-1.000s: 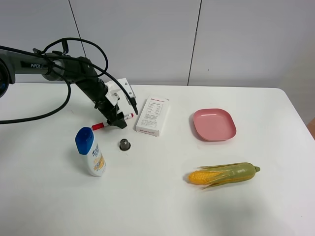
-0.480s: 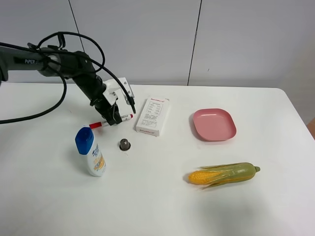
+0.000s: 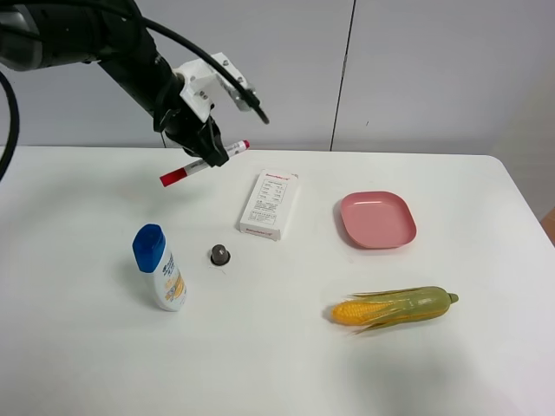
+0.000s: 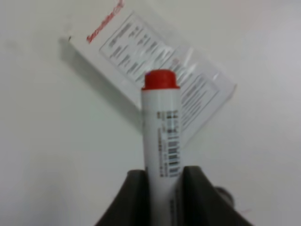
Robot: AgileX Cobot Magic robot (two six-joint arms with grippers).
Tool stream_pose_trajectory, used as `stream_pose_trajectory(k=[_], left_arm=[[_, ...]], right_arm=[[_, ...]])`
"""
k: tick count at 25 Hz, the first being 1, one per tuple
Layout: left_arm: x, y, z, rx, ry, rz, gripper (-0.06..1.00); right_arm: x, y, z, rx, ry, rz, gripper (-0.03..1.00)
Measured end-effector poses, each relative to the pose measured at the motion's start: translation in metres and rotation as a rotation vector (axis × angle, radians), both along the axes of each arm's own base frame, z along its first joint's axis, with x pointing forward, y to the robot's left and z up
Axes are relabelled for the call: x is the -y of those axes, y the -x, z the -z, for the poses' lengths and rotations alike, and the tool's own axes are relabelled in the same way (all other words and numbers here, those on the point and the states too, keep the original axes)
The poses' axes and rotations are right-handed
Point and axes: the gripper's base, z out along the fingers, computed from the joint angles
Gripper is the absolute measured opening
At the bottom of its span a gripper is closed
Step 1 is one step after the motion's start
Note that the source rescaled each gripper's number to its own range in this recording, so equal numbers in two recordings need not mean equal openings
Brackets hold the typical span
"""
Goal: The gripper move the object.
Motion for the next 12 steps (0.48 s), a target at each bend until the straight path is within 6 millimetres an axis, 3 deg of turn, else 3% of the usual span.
stream_pose_trajectory(k=[6,12], left_arm=[[0.056,0.035,-0.021,-0.142,0.103,-0.152,0.01],[0.084,0.05,-0.017,-0.243,0.177,-0.434,0.01]], right_arm=[[0.0,0.0,0.0,0.0,0.0,0.0,1.0],[0.0,0.0,0.0,0.0,0.0,0.0,1.0]])
